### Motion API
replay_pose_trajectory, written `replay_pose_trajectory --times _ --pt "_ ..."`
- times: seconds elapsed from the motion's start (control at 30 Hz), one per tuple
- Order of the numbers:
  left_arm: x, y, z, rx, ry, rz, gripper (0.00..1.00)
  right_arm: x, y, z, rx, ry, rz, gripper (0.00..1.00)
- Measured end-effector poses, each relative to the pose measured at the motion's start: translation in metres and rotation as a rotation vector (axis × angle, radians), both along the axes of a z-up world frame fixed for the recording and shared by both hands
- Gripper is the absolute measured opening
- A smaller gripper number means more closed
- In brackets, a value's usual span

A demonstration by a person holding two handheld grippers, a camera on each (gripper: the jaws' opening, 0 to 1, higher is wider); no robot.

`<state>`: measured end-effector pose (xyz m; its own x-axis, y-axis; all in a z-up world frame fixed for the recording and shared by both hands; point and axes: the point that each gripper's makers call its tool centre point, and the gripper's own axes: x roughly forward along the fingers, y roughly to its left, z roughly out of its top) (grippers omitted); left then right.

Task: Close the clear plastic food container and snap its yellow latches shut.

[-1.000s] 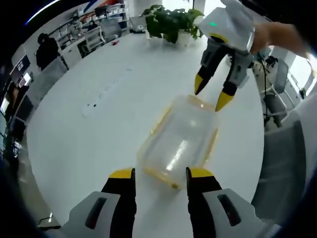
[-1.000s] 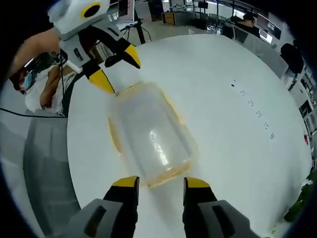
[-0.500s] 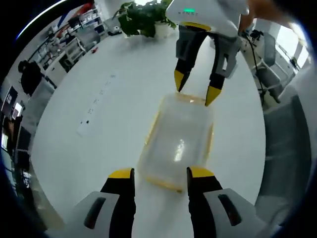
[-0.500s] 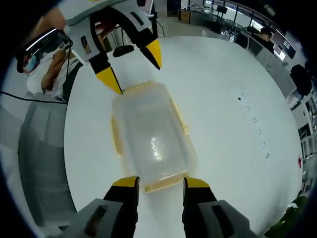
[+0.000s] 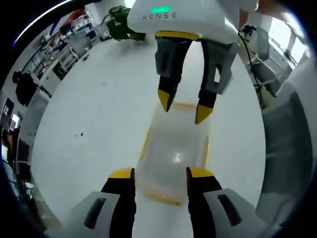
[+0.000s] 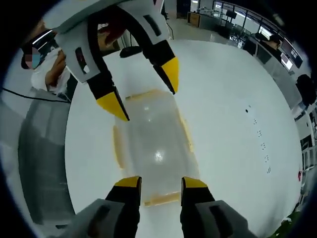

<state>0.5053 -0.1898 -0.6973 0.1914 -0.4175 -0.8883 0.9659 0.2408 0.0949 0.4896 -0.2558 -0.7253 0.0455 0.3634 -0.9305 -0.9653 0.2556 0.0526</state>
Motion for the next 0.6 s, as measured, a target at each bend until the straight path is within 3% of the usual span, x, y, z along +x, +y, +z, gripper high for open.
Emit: replay_pose_trajectory --times 0.6 --pt "-0.005 -0.018 -0.004 -0.056 0.005 -0.031 0.37 0.007 0.028 0.003 0.108 -0.037 0.089 0.22"
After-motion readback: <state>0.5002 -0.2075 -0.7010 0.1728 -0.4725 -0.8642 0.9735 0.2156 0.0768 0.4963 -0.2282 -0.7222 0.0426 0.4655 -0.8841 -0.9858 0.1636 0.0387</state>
